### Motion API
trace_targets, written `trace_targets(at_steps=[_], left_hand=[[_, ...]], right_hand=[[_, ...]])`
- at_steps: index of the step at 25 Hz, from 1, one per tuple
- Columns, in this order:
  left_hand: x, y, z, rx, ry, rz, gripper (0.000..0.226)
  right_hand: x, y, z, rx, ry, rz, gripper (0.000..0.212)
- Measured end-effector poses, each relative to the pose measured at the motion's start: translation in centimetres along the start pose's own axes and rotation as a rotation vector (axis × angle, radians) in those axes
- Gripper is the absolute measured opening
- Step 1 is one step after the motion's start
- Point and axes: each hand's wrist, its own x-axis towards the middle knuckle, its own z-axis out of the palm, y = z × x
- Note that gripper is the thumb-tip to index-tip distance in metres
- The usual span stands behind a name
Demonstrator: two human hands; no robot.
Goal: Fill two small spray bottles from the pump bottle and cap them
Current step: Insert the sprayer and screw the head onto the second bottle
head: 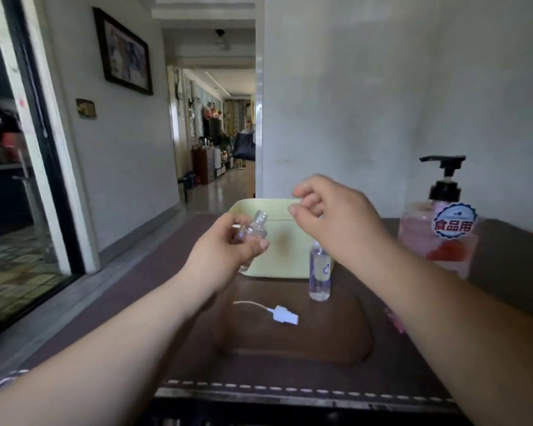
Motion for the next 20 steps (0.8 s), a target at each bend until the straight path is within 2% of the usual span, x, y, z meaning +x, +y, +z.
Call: trace_targets(at_steps=[5, 8, 11, 13, 15, 17, 20], left_hand=[[-2.2, -4.1, -2.5, 0.038, 0.047, -0.104, 0.025], [-2.4, -5.5, -2.8, 0.048, 0.049, -0.126, 0.025], [-2.5, -6.6, -3.0, 0.007, 0.015, -0.13, 0.025], [-2.6, -7.3, -3.0, 0.006, 0.013, -0.13, 0.025], [-2.7, -8.1, -3.0, 0.043, 0.028, -0.129, 0.027], [-2.7, -8.8, -2.9, 0.095, 0.026, -0.116, 0.03], [-2.9, -9.1, -2.5, 0.165, 0.011, -0.081, 0.034]], right_hand=[[-4.3, 1.9, 5.7, -0.098, -0.445, 0.212, 0.022], [-5.5, 2.9, 6.9, -0.102, -0.582, 0.342, 0.035], [-6.2, 3.3, 7.4, -0.115, -0.699, 0.396, 0.05], [-6.6, 3.5, 7.6, -0.151, -0.749, 0.385, 0.042], [-6.7, 3.5, 7.8, -0.135, -0.73, 0.37, 0.024], [-6.4, 3.4, 7.9, -0.029, -0.625, 0.358, 0.014], [-5.5, 2.8, 7.9, 0.304, -0.405, 0.386, 0.005]])
